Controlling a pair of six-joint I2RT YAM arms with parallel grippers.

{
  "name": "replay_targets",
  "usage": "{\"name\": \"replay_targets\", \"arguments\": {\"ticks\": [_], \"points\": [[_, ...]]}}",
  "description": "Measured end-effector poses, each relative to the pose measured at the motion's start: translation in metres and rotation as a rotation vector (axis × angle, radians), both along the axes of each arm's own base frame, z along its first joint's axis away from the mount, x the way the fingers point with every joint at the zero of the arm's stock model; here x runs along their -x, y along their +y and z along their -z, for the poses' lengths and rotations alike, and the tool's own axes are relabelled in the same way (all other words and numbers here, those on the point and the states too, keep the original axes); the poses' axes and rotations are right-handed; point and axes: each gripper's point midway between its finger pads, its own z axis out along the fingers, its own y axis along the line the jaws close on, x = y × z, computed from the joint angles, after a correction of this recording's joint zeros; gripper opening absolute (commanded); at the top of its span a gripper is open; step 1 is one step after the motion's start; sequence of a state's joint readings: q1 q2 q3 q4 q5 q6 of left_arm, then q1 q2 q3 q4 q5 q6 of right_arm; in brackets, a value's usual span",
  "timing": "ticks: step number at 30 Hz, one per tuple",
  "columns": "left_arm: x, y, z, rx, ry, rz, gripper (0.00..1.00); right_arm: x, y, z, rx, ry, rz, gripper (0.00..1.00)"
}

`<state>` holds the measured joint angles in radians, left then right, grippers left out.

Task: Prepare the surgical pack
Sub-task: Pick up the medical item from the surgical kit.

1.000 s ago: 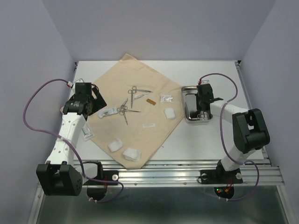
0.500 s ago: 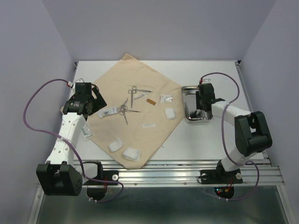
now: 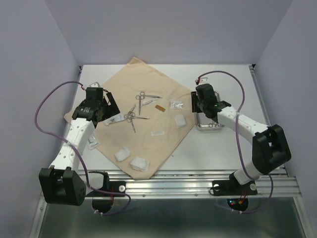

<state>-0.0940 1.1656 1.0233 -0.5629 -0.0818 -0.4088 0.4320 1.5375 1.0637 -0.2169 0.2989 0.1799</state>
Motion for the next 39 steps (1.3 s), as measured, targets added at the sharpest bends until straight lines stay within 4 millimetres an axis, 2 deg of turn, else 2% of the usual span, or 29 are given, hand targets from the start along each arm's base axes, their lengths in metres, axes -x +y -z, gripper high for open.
{"name": "replay_targets", "arguments": {"ticks": [2,4,8,13,19,22,25,34,39], "points": [[-0.003,-0.011,0.010,-0.012,0.028,0.036,0.90,0.009,0.016,0.003,-0.006,0.016,-0.033,0.46],[-0.005,-0.027,0.027,-0.034,0.077,0.085,0.84,0.015,0.024,0.005,-0.013,0.030,-0.045,0.46],[-0.004,-0.061,0.062,-0.083,0.178,0.189,0.82,0.019,0.024,0.008,-0.022,0.048,-0.032,0.47],[-0.008,-0.091,0.086,-0.127,0.247,0.270,0.82,0.022,0.023,0.006,-0.026,0.055,-0.023,0.47],[-0.034,-0.096,0.102,-0.179,0.261,0.251,0.85,0.024,0.022,-0.001,-0.046,0.039,-0.017,0.47],[-0.045,-0.096,0.112,-0.204,0.271,0.251,0.90,0.029,0.020,0.004,-0.045,0.051,-0.013,0.47],[-0.054,-0.100,0.123,-0.218,0.280,0.275,0.90,0.035,0.017,0.010,-0.036,0.070,-0.011,0.47],[-0.067,-0.112,0.131,-0.207,0.267,0.334,0.88,0.042,0.013,0.008,-0.038,0.073,-0.008,0.47],[-0.067,-0.117,0.139,-0.192,0.282,0.361,0.86,0.043,0.013,0.009,-0.044,0.075,-0.003,0.47]]}}
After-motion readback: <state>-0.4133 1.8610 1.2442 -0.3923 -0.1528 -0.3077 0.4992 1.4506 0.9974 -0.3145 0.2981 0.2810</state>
